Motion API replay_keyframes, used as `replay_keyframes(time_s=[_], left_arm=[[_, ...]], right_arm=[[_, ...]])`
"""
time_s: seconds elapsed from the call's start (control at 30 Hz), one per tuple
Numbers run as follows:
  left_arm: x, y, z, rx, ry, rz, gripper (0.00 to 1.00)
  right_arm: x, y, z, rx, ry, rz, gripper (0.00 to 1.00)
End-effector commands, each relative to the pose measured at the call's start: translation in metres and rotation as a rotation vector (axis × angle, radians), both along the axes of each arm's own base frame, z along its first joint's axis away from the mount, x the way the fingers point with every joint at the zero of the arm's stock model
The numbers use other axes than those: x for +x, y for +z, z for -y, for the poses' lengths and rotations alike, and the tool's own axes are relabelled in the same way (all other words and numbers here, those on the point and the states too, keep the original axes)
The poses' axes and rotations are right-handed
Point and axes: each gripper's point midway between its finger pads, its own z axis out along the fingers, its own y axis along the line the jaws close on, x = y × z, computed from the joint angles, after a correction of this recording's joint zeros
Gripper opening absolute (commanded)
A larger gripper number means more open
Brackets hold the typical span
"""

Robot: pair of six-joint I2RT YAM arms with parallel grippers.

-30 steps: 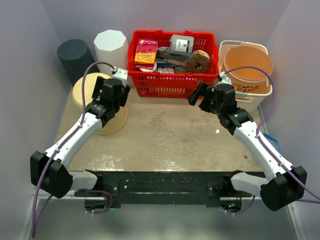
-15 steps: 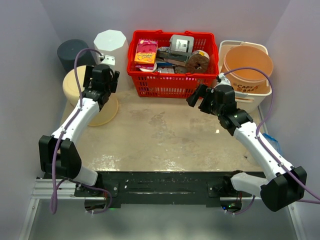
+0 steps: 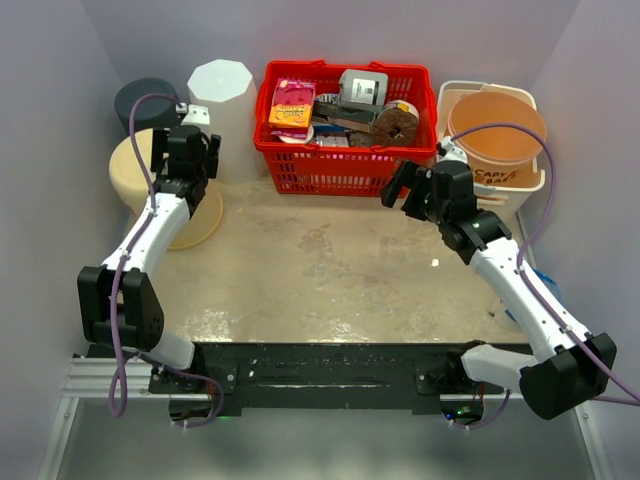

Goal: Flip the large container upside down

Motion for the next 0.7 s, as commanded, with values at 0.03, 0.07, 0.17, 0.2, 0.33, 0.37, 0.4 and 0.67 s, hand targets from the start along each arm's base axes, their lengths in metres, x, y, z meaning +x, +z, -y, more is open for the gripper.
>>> replay_keyframes(time_s=[0.03, 0.07, 0.17, 0.2, 0.33, 0.37, 0.4, 0.67], left_arm=[[-0.014, -0.052, -0.014, -0.018, 0.042, -0.16, 1.0], [-0.014, -0.052, -0.018, -0.023, 0.052, -0.16, 0.99], [-0.013, -0.053, -0.013, -0.04, 0.015, -0.157, 0.99], [-0.013, -0.048, -0.012, -0.046, 0.011, -0.139, 0.99], [-0.016, -0.046, -0.025, -0.026, 0.063, -0.129, 0.99], [-0.015, -0.045, -0.026, -0.033, 0.068, -0.125, 1.0], [-0.015, -0.043, -0.026, -0.039, 0.071, -0.118, 0.99], [-0.022, -0.012, -0.017, -0.08, 0.013, 0.011, 1.0]], right_arm=[[0.001, 0.017, 0.014, -0.047, -0.043, 0.038, 0.99], [0.001, 0.018, 0.016, -0.05, -0.047, 0.037, 0.99], [0.003, 0.015, 0.021, -0.075, -0.064, 0.024, 0.99], [0.003, 0.013, 0.025, -0.088, -0.078, 0.017, 0.99], [0.007, 0.016, 0.04, -0.123, -0.129, 0.005, 0.99], [0.009, 0.02, 0.043, -0.126, -0.141, 0.01, 0.99], [0.01, 0.021, 0.051, -0.127, -0.166, 0.008, 0.99], [0.037, 0.063, 0.082, -0.124, -0.323, 0.074, 0.99]])
